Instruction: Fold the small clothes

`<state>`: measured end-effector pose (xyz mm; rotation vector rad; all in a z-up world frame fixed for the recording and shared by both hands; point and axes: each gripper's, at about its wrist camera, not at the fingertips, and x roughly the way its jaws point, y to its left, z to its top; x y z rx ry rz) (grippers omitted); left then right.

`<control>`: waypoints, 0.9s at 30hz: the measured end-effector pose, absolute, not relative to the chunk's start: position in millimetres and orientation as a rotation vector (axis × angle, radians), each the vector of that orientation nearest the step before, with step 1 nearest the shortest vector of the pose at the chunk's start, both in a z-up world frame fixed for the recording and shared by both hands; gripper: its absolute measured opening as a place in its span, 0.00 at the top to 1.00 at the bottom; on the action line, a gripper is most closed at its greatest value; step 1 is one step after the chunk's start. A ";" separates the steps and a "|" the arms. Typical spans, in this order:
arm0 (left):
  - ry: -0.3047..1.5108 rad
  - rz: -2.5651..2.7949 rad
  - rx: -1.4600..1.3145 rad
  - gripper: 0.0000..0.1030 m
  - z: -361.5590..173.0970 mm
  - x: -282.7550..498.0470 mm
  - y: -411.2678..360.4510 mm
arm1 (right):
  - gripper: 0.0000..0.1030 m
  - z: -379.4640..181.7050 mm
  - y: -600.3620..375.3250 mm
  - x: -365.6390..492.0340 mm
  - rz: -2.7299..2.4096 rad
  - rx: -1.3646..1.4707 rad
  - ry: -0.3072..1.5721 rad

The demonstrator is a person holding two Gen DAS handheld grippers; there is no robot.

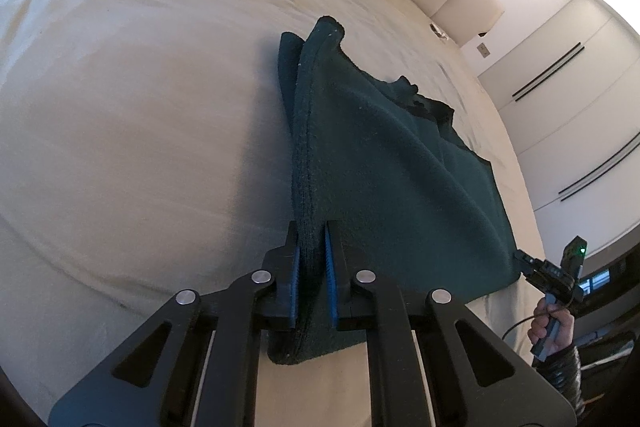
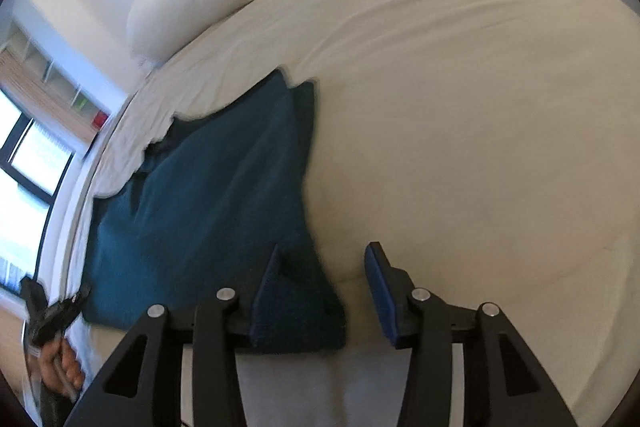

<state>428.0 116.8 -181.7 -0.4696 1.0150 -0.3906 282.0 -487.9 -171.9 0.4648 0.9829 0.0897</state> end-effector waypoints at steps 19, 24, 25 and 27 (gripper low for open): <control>1.009 -0.377 -0.470 0.94 -180.9 401.7 126.6 | 0.94 -182.6 -497.6 247.1 0.027 0.549 0.959; 1.013 -0.363 -0.501 0.96 -188.6 383.5 136.9 | 0.94 -180.1 -495.3 241.1 0.024 0.557 0.953; 1.015 -0.361 -0.504 0.96 -191.0 381.0 137.0 | 0.94 -179.4 -494.4 240.8 0.023 0.551 0.952; 1.015 -0.357 -0.522 0.96 -195.0 376.8 137.6 | 0.94 -175.7 -489.9 241.3 0.018 0.516 0.955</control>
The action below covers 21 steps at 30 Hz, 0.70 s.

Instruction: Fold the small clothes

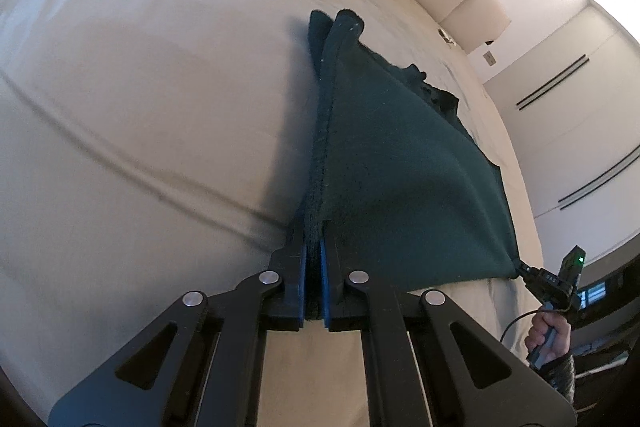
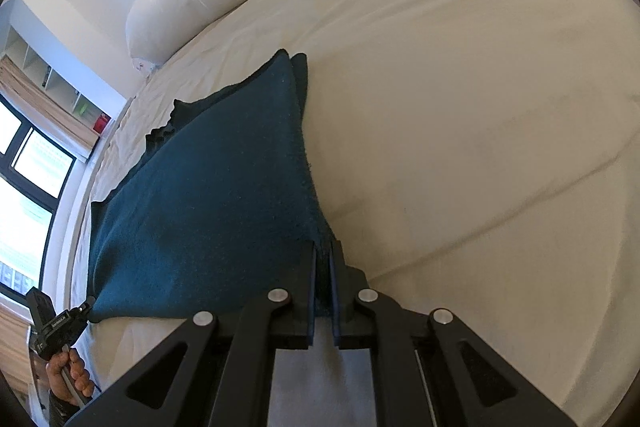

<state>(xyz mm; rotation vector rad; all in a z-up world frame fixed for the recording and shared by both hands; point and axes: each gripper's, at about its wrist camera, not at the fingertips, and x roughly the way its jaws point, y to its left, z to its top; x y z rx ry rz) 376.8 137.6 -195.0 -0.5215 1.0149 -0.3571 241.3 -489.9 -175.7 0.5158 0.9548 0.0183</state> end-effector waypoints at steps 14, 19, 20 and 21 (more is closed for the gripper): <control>0.986 -0.378 -0.605 0.95 -203.9 372.1 148.3 | 0.84 -188.3 -507.5 240.6 0.023 0.614 0.959; 0.980 -0.350 -0.606 0.94 -189.4 361.6 156.8 | 0.69 -162.7 -518.5 222.4 -0.048 0.622 0.858; 0.966 -0.320 -0.583 0.94 -180.6 357.5 157.8 | 0.68 -155.8 -518.5 220.8 -0.054 0.614 0.836; 0.943 -0.273 -0.540 0.94 -168.9 353.7 157.9 | 0.67 -149.8 -517.6 220.0 -0.052 0.610 0.819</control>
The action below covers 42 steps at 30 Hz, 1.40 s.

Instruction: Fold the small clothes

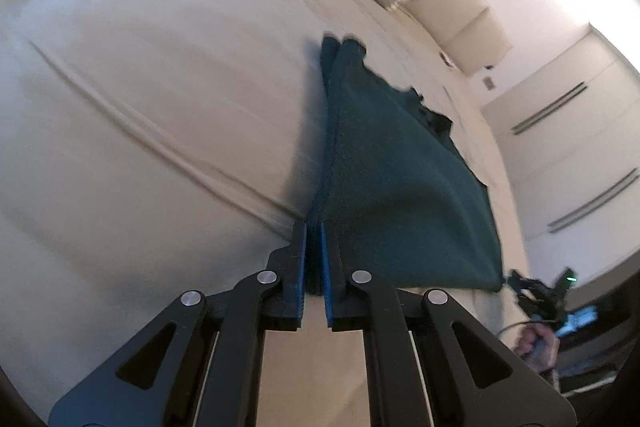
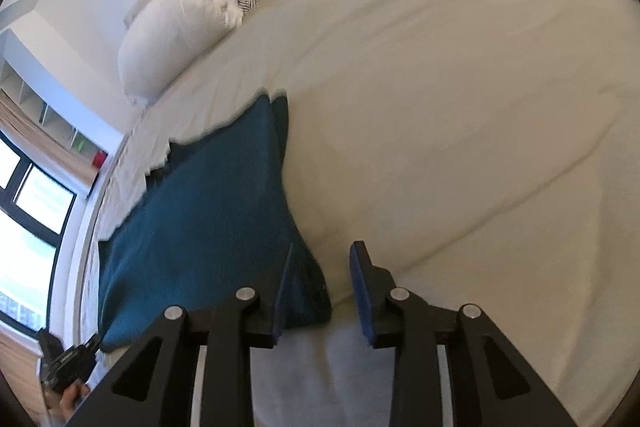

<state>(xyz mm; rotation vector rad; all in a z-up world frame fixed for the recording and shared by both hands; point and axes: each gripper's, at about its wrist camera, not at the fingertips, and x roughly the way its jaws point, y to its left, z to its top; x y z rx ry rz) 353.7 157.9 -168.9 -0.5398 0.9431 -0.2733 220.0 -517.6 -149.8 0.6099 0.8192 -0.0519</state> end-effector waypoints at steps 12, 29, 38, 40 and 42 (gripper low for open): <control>0.786 -0.273 0.046 0.94 -111.6 450.7 -4.1 | 0.67 -133.7 -386.4 342.5 0.404 0.589 0.845; 0.871 -0.146 0.058 0.94 -180.9 501.8 10.5 | 0.87 -195.0 -517.6 367.3 0.024 0.965 0.737; 0.863 -0.146 0.055 0.94 -181.5 493.0 13.3 | 0.73 -160.8 -381.6 317.4 0.497 0.780 0.823; 0.864 -0.151 0.047 0.94 -181.2 492.5 14.9 | 0.73 -171.1 -347.2 317.2 0.579 0.741 0.891; 0.864 -0.154 0.045 0.94 -181.0 492.1 16.5 | 0.73 -183.0 -326.8 320.8 0.581 0.680 0.951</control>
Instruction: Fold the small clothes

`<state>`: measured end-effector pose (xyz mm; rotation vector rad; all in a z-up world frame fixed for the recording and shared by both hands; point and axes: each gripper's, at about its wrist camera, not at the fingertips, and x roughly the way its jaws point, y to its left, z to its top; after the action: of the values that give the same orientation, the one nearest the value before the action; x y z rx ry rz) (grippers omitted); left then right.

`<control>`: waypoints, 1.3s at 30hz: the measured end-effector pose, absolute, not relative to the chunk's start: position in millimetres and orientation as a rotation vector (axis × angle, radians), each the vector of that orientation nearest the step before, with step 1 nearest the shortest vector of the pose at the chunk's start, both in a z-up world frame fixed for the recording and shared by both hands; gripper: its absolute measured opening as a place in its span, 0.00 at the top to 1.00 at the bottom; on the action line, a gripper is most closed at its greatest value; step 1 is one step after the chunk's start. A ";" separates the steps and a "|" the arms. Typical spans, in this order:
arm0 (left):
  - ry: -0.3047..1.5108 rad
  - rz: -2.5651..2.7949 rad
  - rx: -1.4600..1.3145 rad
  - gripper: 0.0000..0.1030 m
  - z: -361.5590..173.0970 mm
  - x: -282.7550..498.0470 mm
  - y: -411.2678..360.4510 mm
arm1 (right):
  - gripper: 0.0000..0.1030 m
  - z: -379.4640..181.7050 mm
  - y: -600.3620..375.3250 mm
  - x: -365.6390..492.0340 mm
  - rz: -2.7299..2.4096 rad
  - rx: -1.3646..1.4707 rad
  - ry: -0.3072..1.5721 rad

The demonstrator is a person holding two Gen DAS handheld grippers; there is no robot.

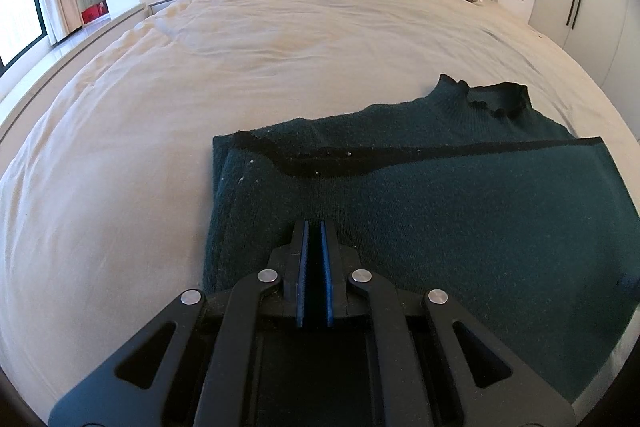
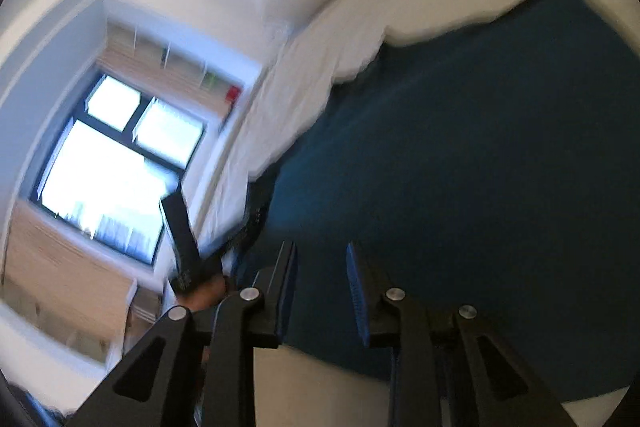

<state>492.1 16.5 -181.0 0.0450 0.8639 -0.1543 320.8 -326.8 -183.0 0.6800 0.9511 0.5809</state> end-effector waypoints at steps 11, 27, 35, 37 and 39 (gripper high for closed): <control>0.851 -0.158 0.043 0.94 -181.2 490.7 18.1 | 0.87 -205.0 -472.3 275.5 0.199 0.882 0.804; 0.908 -0.445 -0.265 0.94 -143.6 417.9 -8.7 | 0.65 -166.4 -370.6 271.4 0.465 0.808 0.821; 1.025 -0.497 -0.489 0.94 -194.0 407.7 22.9 | 0.75 -214.7 -359.0 290.7 0.504 0.870 0.960; 1.010 -0.489 -0.516 0.94 -193.8 406.2 42.9 | 0.75 -219.4 -385.5 288.4 0.448 0.936 0.925; 1.006 -0.491 -0.603 0.94 -199.1 406.0 68.6 | 0.76 -222.5 -420.2 280.7 0.390 1.006 0.870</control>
<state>406.0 68.6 -199.1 -0.6028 1.0058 -0.4906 280.7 -420.2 -222.5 1.0061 0.8703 0.3896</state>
